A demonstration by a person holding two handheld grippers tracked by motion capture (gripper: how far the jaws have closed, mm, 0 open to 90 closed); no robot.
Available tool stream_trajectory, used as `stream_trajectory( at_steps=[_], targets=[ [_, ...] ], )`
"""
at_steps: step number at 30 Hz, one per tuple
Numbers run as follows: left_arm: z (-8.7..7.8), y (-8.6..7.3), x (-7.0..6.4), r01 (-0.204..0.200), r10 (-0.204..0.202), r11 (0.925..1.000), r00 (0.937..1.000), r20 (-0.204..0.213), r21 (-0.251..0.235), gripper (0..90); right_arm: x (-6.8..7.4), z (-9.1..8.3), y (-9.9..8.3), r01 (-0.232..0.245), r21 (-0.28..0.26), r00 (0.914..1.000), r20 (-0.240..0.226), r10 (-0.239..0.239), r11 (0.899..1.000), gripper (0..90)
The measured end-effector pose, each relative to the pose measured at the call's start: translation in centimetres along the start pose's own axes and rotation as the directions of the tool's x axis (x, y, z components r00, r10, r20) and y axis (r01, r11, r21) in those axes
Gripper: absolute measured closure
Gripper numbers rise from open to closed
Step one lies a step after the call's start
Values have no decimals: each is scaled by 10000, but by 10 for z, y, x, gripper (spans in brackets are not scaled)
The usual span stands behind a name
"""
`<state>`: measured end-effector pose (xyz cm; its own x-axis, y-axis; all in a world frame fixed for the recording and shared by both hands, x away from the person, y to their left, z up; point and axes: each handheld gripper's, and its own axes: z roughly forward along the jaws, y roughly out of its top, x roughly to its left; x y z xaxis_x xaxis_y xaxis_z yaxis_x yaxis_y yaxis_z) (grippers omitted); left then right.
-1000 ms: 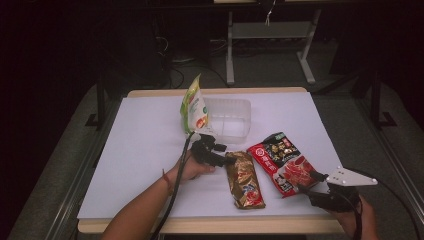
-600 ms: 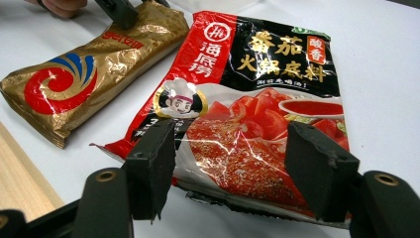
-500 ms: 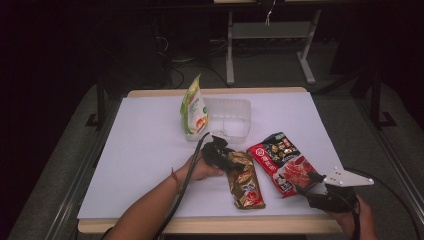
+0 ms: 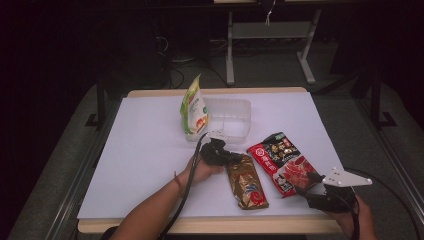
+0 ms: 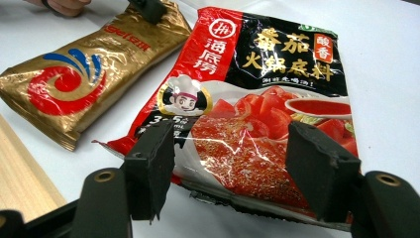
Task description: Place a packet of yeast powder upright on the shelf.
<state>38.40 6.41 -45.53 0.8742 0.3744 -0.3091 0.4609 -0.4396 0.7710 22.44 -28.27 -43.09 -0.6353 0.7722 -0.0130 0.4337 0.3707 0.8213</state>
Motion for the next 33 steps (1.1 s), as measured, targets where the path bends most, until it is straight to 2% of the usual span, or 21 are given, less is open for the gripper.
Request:
stream_trajectory(
  at_steps=[5,10,13,19,24,30,33],
  targets=[
    [-3,0,-7,-412,398,9988,9979,-518,-259,859,0,0,1,66,-44,10000,-1,-66,10000,352],
    [-17,9,-15,-700,648,9931,9962,-573,-937,865,0,0,2,78,-115,10000,-35,-78,9999,352],
    [-33,14,-19,-660,589,9872,9969,-524,-1452,867,-1,1,3,77,-125,10000,-54,-78,9999,351],
    [-72,23,-26,-602,497,9656,9976,-477,-2528,869,-1,2,5,121,-137,9999,-67,-122,9998,350],
    [-100,26,-27,-441,278,9432,9981,-541,-3292,871,-1,4,6,126,-131,9999,-95,-127,9998,349],
    [-116,27,-27,-317,145,9242,9987,-480,-3806,873,-2,4,7,144,-136,9998,-106,-146,9998,348],
    [-122,28,-29,-297,113,9115,9988,-471,-4103,874,-3,4,7,141,-169,9999,-88,-143,9998,348]
  ],
)
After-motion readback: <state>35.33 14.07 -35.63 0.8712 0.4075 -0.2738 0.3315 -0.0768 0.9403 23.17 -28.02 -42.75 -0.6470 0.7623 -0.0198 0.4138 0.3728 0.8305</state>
